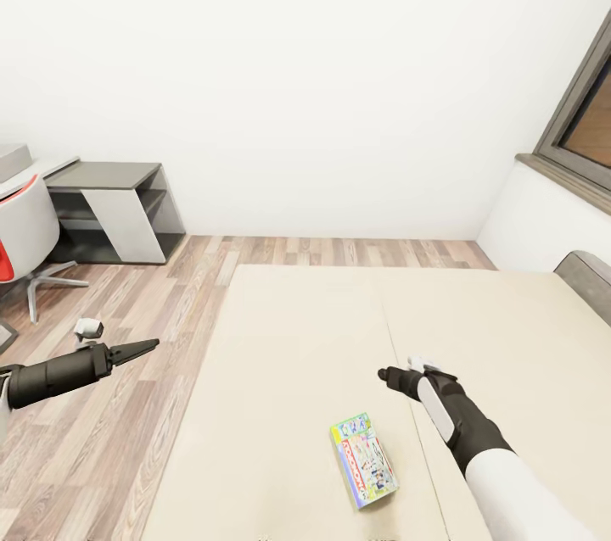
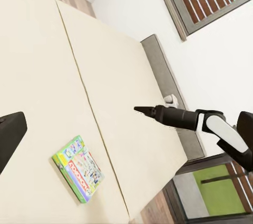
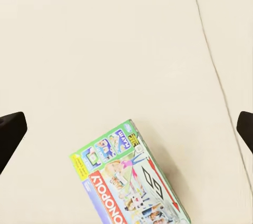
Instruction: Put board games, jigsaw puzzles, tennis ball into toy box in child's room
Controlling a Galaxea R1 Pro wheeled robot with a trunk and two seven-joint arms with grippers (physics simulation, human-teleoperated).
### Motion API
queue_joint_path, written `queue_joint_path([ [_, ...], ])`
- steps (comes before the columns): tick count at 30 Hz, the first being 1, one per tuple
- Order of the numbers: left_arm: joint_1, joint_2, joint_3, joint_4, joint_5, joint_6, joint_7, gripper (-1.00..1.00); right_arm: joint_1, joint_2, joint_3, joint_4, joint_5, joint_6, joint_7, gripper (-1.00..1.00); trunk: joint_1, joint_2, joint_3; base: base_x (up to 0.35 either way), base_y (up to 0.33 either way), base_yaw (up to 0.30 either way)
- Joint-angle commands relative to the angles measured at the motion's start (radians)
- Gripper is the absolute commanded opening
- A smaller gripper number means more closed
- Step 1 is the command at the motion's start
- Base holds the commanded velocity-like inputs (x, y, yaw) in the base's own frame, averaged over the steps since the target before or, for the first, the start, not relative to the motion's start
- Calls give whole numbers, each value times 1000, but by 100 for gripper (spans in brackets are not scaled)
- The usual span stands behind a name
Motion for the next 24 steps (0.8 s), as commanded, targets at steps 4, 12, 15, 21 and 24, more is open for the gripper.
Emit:
queue_joint_path([
  [4, -1, 0, 0, 0, -3, 11, -6, 100, -11, 1, 1, 11, -8, 6, -4, 100, 1, -2, -8, 0, 0, 0],
  [12, -1, 0, 0, -1, -3, 11, -8, 100, -15, 3, 1, 19, -8, 7, -2, 100, 1, -2, -21, 0, 0, 0],
  [15, -1, 0, 0, -2, -3, 11, -9, 100, -15, 2, 1, 19, -8, 8, -2, 100, 1, -2, -26, 0, 0, 0],
  [21, -1, 0, 0, -2, -3, 11, -10, 100, -15, 2, 1, 19, -9, 9, -1, 100, 1, -2, -36, 0, 0, 0],
  [24, -1, 0, 0, -3, -3, 11, -10, 100, -15, 2, 1, 19, -10, 9, -1, 100, 1, -2, -41, 0, 0, 0],
])
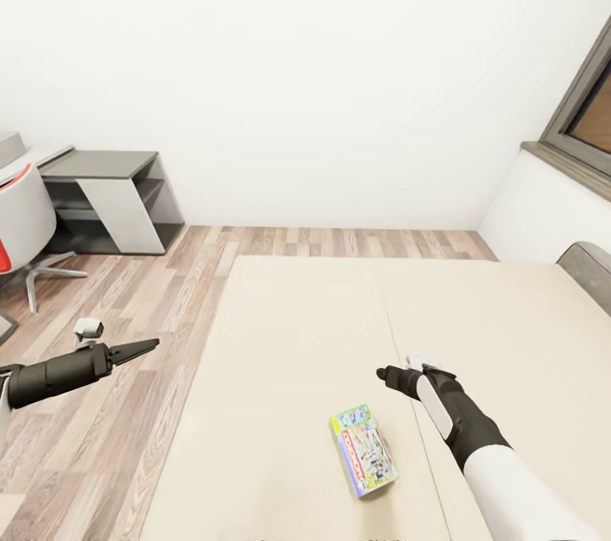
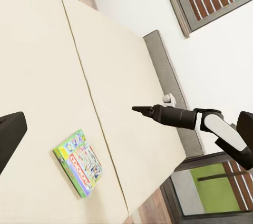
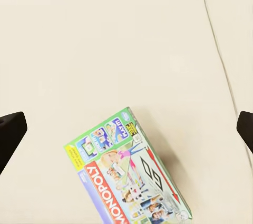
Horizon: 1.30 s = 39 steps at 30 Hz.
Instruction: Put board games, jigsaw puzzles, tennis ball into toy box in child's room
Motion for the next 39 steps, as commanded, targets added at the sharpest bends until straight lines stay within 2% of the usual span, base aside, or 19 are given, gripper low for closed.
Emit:
queue_joint_path([
  [1, -1, 0, 0, 0, -3, 11, -5, 100, -1, 0, 1, -2, -11, 4, -8, 100, 0, -2, -4, 0, 0, 0],
  [15, -1, 0, 0, -10, 2, 15, -10, 100, -1, 0, 1, -2, -15, 6, -8, 100, 0, -2, -27, 0, 0, 0],
  [17, 1, 0, 0, -25, 4, 17, -17, 100, -1, -1, 1, -2, -16, 7, -7, 100, 0, -2, -30, 0, 0, 0],
  [20, 7, 0, 0, -64, 6, 20, -65, 100, -1, -2, 1, -2, -17, 7, -7, 100, 0, -2, -35, 0, 0, 0],
  [24, 19, 0, -1, -90, 8, 22, -65, 100, -1, -4, 1, -3, -18, 8, -2, 100, 0, -2, -41, 0, 0, 0],
  [39, 27, -1, 0, -99, 14, 13, -65, 100, -1, -18, -6, -6, -22, 9, 90, 100, 0, -2, -66, 0, 0, 0],
])
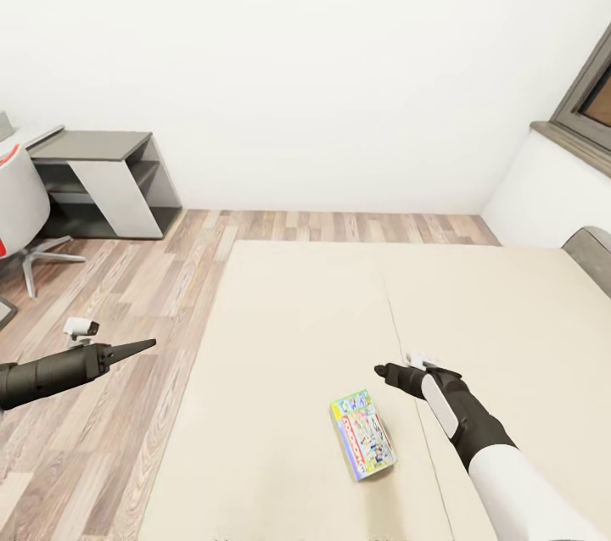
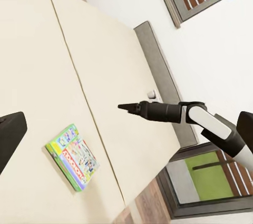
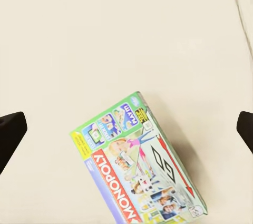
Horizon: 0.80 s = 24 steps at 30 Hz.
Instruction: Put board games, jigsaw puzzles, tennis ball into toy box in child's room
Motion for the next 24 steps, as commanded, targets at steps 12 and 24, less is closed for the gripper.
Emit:
queue_joint_path([
  [12, -1, -2, 1, 4, -4, 9, -4, 100, 0, -1, -1, 2, -6, -1, 21, 100, 0, -2, -22, 0, 0, 0],
  [24, 0, -2, 1, 4, -5, 9, -4, 100, 0, -3, -2, 5, -4, -6, 21, 100, 0, -2, -41, 0, 0, 0],
])
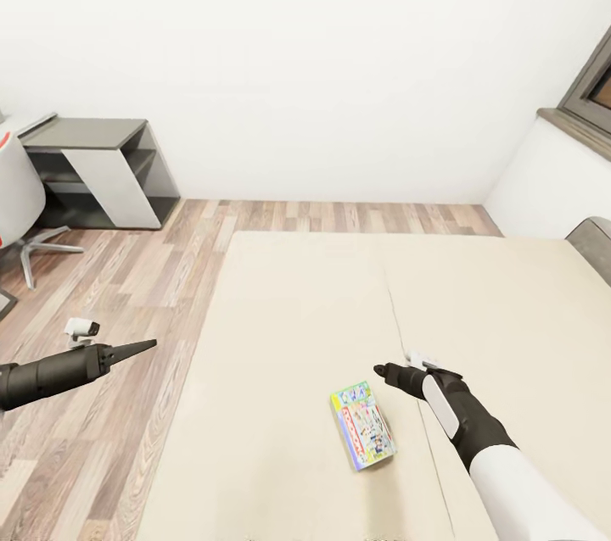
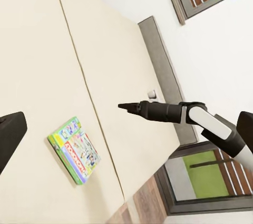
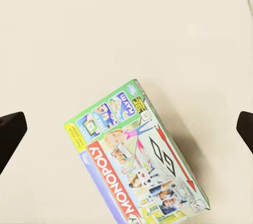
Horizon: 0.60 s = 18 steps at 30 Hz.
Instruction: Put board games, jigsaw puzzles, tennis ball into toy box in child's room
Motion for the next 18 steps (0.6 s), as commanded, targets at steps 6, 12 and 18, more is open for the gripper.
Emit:
queue_joint_path([
  [6, -1, -2, 0, 0, -4, 9, -4, 100, -2, -4, 0, -1, 0, 5, 2, 100, 0, -2, -12, 0, 0, 0],
  [12, -1, -7, 0, 1, -6, 9, -4, 100, -2, -4, 0, -2, 1, 5, 22, 100, 0, -2, -21, 0, 0, 0],
  [18, -1, -7, 0, 1, -7, 9, -4, 100, -2, -5, 0, -2, 1, 5, 61, 100, 0, -2, -31, 0, 0, 0],
])
